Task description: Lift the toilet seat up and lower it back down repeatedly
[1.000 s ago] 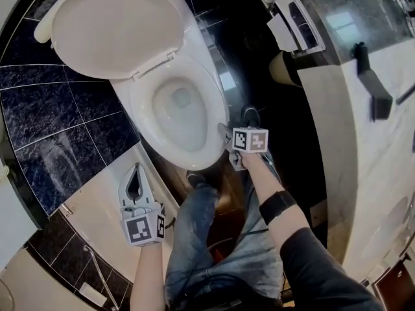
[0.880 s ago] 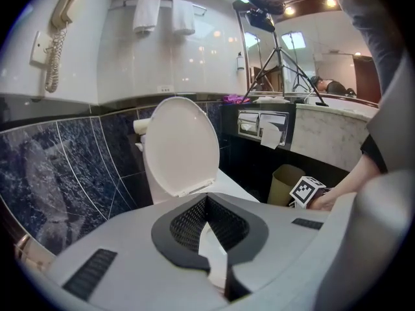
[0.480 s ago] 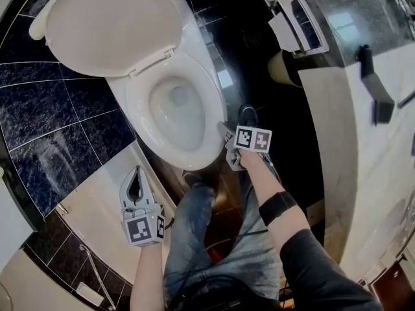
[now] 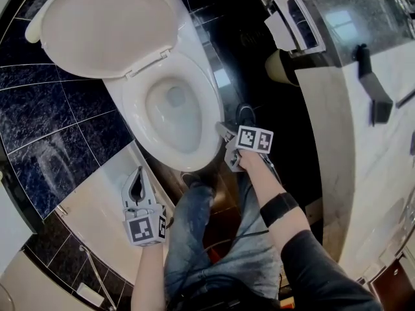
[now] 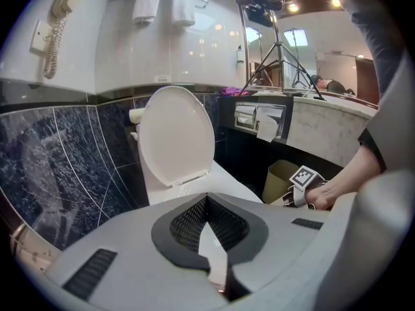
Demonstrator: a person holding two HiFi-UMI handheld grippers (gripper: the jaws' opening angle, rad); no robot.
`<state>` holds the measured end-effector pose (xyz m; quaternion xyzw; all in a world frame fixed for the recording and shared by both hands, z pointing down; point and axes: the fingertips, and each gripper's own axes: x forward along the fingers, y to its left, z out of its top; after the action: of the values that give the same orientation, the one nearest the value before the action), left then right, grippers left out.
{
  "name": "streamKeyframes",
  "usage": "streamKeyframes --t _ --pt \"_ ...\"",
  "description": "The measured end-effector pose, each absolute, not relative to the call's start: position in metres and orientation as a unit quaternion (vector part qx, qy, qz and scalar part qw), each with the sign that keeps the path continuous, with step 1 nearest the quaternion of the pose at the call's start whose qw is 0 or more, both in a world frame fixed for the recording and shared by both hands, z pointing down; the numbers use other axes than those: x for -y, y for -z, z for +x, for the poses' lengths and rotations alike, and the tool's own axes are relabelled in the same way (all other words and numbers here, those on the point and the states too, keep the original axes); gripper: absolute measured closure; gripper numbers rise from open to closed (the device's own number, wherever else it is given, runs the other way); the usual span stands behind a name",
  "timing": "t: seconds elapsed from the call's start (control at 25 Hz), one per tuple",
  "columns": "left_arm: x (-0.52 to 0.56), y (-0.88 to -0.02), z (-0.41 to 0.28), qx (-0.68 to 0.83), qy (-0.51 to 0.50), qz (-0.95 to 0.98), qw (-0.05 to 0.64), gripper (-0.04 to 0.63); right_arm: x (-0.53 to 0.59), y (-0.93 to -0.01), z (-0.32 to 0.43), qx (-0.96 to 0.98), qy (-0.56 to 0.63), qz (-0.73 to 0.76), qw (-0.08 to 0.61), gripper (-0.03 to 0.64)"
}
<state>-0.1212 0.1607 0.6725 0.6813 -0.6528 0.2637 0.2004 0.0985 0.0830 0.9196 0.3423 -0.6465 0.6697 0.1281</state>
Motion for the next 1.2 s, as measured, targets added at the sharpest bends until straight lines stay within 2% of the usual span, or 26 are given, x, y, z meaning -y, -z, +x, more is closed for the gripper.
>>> streamKeyframes --t 0.4,0.6,0.84,1.0,1.2 --pt "-0.18 -0.668 -0.103 0.645 -0.274 0.679 0.219 0.595 -0.079 -0.869 0.096 0.652 -0.683 0.312 0.109 0.505" --pt "-0.214 -0.662 -0.094 0.639 -0.292 0.658 0.271 0.595 -0.069 -0.827 0.095 0.655 -0.681 0.307 0.112 0.503" --pt "-0.267 -0.695 -0.082 0.602 -0.319 0.654 0.329 0.595 -0.047 -0.772 0.083 0.66 -0.683 0.298 0.092 0.494" --pt "-0.251 -0.708 -0.066 0.605 -0.286 0.651 0.359 0.595 -0.03 -0.744 0.074 0.667 -0.678 0.296 0.092 0.489" --pt "-0.192 -0.679 -0.064 0.637 -0.22 0.652 0.347 0.595 -0.021 -0.729 0.069 0.663 -0.679 0.299 0.102 0.488"
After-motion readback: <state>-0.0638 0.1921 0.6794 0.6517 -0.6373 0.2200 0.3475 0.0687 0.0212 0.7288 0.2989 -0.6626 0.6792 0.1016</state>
